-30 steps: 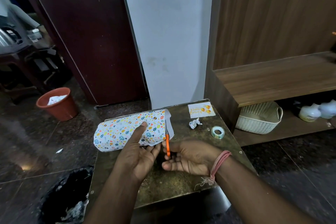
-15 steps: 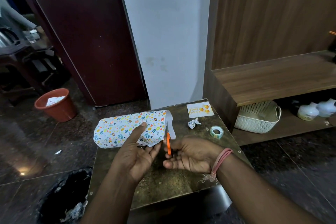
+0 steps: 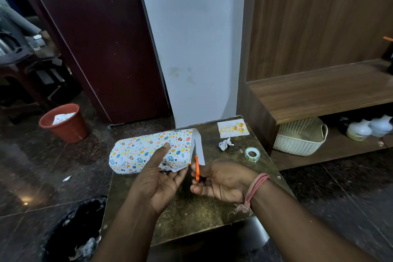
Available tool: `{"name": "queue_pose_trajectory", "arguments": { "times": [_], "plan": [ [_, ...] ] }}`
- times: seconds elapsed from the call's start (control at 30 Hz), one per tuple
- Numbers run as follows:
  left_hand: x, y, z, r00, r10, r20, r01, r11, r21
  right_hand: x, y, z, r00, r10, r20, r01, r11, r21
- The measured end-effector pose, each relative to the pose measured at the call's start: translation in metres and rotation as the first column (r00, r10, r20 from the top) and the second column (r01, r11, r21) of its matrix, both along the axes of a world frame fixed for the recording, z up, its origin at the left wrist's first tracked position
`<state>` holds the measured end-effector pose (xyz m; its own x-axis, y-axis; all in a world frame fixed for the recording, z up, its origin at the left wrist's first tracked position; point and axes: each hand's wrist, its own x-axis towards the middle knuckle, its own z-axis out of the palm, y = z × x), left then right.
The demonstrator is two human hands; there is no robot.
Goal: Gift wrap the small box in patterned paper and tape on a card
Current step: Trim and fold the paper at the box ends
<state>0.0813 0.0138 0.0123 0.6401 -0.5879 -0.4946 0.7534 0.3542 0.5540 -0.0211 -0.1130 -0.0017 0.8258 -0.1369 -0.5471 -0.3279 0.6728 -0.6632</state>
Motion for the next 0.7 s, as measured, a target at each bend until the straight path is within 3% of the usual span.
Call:
{"name": "queue_pose_trajectory", "arguments": {
  "times": [0.27,0.5,0.7],
  "plan": [
    [0.003,0.001,0.000,1.000,-0.002,-0.008,0.003,0.999,0.032,-0.003,-0.004,0.004,0.992,0.124,0.032,-0.123,0.992,-0.017],
    [0.020,0.010,0.008,0.994,0.071,0.083,-0.080,0.992,0.101,-0.021,-0.028,0.013,0.894,0.447,-0.032,-0.445,0.875,-0.193],
    [0.028,0.018,0.010,0.988,0.069,0.135,-0.083,0.991,0.103,-0.030,-0.052,0.012,0.895,0.433,-0.108,-0.446,0.862,-0.241]
  ]
}}
